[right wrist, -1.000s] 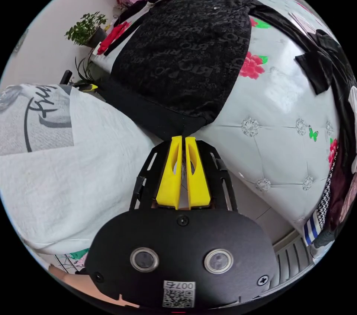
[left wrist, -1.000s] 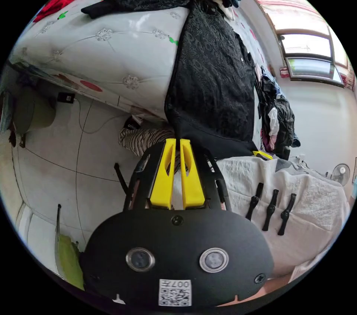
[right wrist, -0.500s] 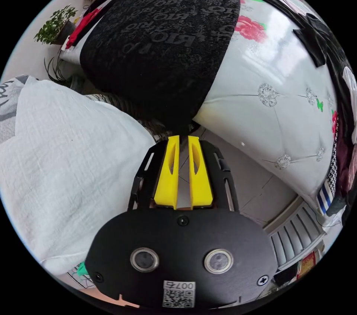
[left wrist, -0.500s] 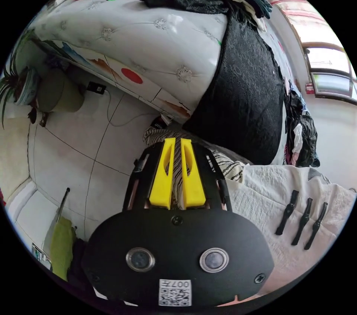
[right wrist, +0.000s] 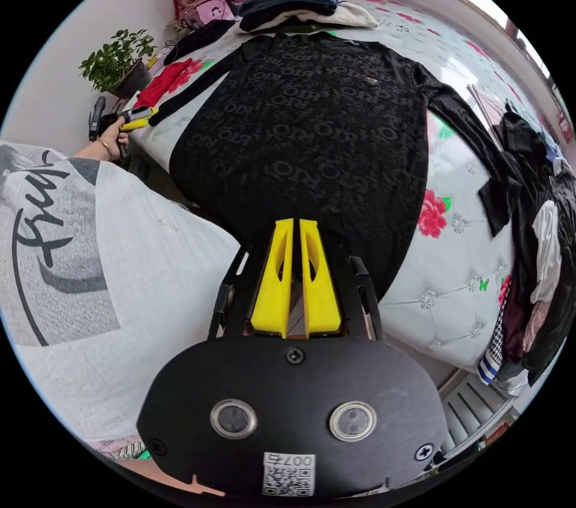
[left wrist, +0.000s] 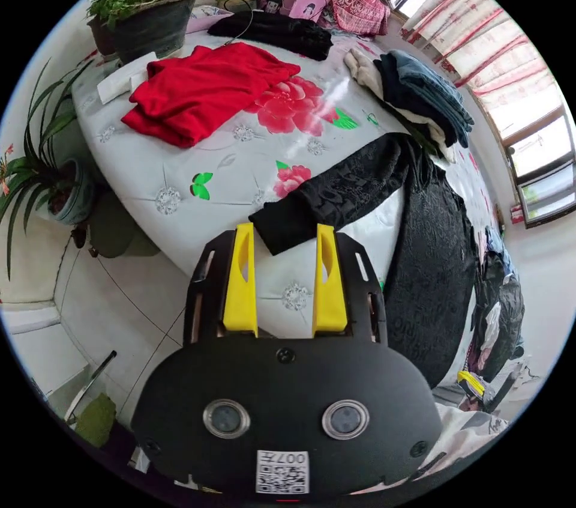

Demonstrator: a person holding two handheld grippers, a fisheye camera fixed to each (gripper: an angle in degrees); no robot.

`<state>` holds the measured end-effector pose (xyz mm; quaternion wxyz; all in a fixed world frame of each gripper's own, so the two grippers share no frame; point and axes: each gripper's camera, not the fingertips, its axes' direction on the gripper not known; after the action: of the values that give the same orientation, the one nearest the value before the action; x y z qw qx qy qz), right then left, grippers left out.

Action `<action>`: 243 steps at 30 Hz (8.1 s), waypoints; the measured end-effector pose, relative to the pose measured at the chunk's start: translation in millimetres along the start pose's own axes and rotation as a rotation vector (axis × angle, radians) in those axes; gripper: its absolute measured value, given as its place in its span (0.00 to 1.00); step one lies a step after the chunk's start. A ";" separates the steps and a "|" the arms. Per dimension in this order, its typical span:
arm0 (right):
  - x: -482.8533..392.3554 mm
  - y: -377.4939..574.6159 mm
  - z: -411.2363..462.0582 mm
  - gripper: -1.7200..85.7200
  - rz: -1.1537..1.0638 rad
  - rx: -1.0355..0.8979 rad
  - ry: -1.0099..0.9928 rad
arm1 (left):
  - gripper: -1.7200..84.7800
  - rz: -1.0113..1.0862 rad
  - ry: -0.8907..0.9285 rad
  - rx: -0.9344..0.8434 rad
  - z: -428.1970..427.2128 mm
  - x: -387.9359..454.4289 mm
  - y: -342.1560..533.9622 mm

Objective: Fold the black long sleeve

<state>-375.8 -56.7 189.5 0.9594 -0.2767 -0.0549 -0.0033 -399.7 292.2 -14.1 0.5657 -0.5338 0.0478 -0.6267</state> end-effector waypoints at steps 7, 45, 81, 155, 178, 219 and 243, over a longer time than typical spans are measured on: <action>-39.3 -5.1 4.0 0.02 0.031 -0.002 0.050 | 0.08 0.190 0.071 -0.032 -0.8 7.7 -39.4; 148.0 -31.2 -50.7 0.11 0.298 0.204 0.003 | 0.18 0.911 0.242 -0.245 92.1 315.2 105.0; 344.7 62.7 -103.2 0.11 0.809 0.243 0.175 | 0.12 0.609 -0.012 -0.265 206.9 295.6 -15.7; 190.1 -50.6 5.0 0.02 0.104 -0.047 0.386 | 0.09 0.946 -0.023 -0.324 214.3 201.2 36.4; 90.2 -129.4 37.3 0.02 -0.084 -0.020 -0.007 | 0.01 0.719 0.042 -0.194 247.3 198.2 -4.4; 165.1 40.6 -61.1 0.02 0.184 -0.143 0.086 | 0.01 0.704 0.051 -0.398 177.1 160.9 154.5; 213.7 42.6 -107.1 0.05 0.293 -0.022 -0.010 | 0.03 0.850 -0.083 -0.399 110.0 169.6 144.5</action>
<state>-150.7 -72.4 99.7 0.9462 -0.2924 -0.0186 0.1378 -189.4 171.8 41.1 0.6598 -0.5899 0.3590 -0.2961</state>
